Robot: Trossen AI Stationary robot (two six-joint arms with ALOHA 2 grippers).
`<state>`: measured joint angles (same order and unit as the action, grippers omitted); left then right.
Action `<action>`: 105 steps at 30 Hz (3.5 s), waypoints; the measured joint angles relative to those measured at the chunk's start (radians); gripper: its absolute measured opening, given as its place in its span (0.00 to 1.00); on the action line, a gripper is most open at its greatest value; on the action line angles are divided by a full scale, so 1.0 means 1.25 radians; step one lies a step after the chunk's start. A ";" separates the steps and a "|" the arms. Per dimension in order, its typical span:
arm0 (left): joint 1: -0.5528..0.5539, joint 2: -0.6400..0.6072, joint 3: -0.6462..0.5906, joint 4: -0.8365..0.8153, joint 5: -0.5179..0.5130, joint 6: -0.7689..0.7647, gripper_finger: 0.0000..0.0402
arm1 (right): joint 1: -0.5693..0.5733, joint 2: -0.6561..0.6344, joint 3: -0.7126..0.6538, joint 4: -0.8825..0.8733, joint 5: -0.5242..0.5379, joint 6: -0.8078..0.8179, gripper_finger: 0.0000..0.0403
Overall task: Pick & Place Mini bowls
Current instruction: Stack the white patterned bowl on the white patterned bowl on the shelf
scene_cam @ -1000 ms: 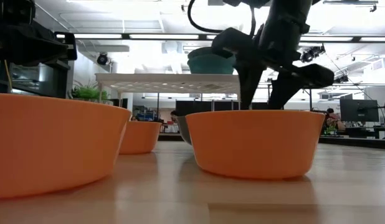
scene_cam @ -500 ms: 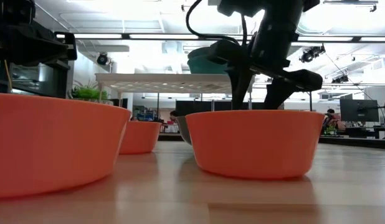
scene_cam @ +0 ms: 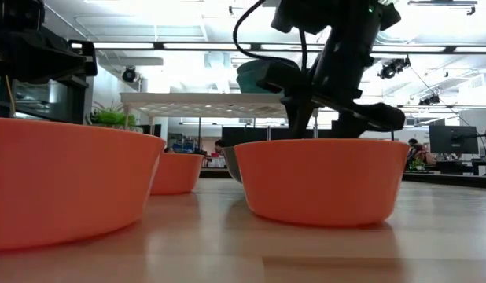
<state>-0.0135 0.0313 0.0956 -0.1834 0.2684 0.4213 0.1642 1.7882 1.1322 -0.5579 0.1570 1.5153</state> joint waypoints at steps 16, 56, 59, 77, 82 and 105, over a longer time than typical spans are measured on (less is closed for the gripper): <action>0.000 0.000 0.000 0.000 0.000 0.000 0.00 | 0.005 0.001 -0.015 0.005 -0.030 0.003 0.44; 0.000 0.000 0.000 0.000 0.000 0.000 0.00 | 0.005 -0.001 -0.012 0.010 -0.009 -0.031 0.02; 0.000 0.000 0.000 0.000 0.000 0.000 0.00 | 0.005 -0.001 -0.012 0.011 -0.010 -0.031 0.02; 0.000 0.000 0.000 0.000 0.000 0.000 0.00 | 0.005 0.000 -0.013 0.026 -0.015 -0.046 0.01; 0.000 0.000 0.000 0.000 0.000 0.000 0.00 | 0.005 0.000 -0.013 0.029 -0.016 -0.049 0.01; 0.000 0.000 0.000 0.000 0.000 0.000 0.00 | 0.006 -0.006 -0.014 0.041 -0.013 -0.090 0.00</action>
<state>-0.0133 0.0312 0.0959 -0.1836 0.2681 0.4213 0.1715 1.7809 1.1149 -0.5064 0.1406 1.4023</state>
